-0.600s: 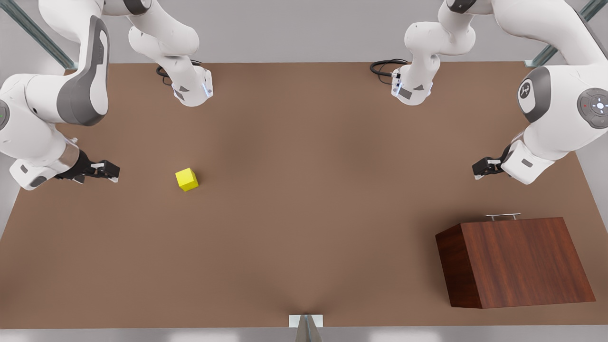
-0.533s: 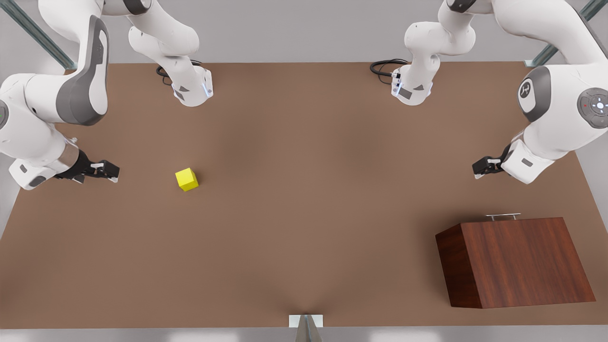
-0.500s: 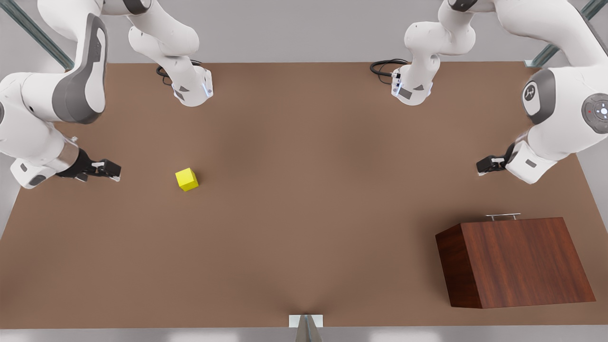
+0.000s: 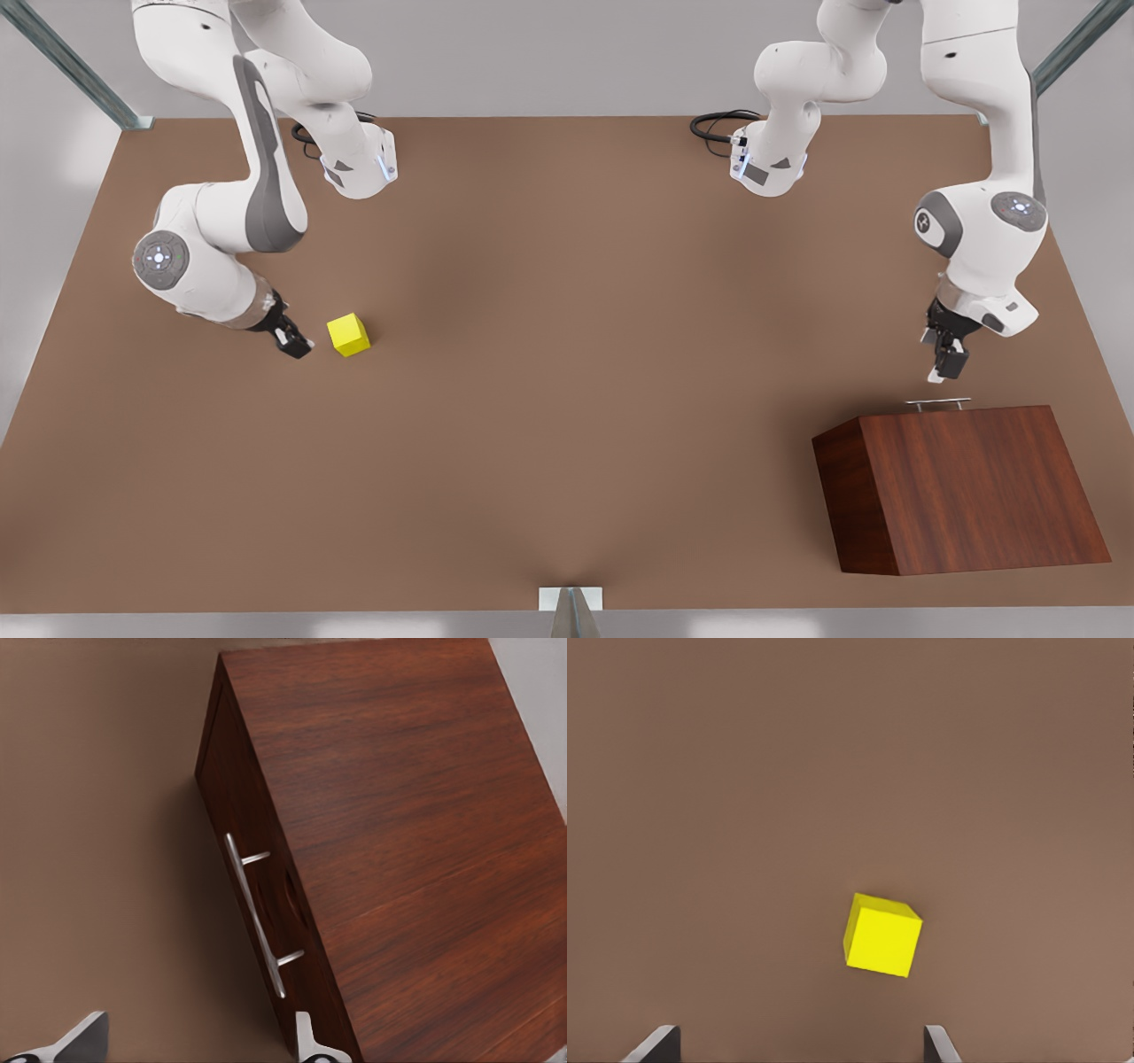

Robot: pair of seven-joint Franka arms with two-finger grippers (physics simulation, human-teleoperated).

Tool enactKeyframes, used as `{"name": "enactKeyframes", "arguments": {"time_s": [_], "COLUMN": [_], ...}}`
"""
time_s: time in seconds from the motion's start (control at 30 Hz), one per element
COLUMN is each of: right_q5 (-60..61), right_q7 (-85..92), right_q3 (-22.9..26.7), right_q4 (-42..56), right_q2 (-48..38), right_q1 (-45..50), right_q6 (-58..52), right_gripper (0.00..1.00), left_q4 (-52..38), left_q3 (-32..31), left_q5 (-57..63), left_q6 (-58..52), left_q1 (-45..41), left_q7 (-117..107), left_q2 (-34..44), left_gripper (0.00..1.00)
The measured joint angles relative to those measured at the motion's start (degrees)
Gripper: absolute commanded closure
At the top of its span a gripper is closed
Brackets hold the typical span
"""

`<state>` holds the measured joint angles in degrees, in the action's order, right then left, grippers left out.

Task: Open the drawer with left arm, place the square in the middle with right arm, and place the square in the drawer with left arm

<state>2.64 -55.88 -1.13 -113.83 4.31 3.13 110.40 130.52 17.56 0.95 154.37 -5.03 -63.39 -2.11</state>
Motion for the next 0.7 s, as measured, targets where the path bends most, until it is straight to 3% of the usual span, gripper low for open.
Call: {"name": "enactKeyframes", "arguments": {"time_s": [0.1,0.23,0.5,0.7], "right_q5": [0.3,1.3,3.2,7.3], "right_q7": [-2.6,-4.2,-6.7,-5.8], "right_q3": [0.1,-0.3,-1.2,-1.1], "right_q4": [-3.2,-4.5,-14.6,-16.6], "right_q2": [3.7,7.2,0.8,2.0], "right_q1": [3.7,4.1,2.6,1.2], "right_q6": [10.0,14.0,16.2,19.8], "right_gripper": [0.00,0.00,0.00,0.00], "left_q4": [0.6,0.5,0.1,-0.3], "left_q3": [0.0,0.0,0.0,-0.2], "left_q5": [0.0,0.0,0.1,0.0], "left_q6": [2.0,2.6,6.3,8.4], "left_q1": [1.7,2.9,4.1,4.3], "left_q7": [-0.3,-5.0,-5.4,-5.5], "left_q2": [-2.1,-3.7,-6.9,-8.3], "left_gripper": [0.00,0.00,0.00,0.00]}}
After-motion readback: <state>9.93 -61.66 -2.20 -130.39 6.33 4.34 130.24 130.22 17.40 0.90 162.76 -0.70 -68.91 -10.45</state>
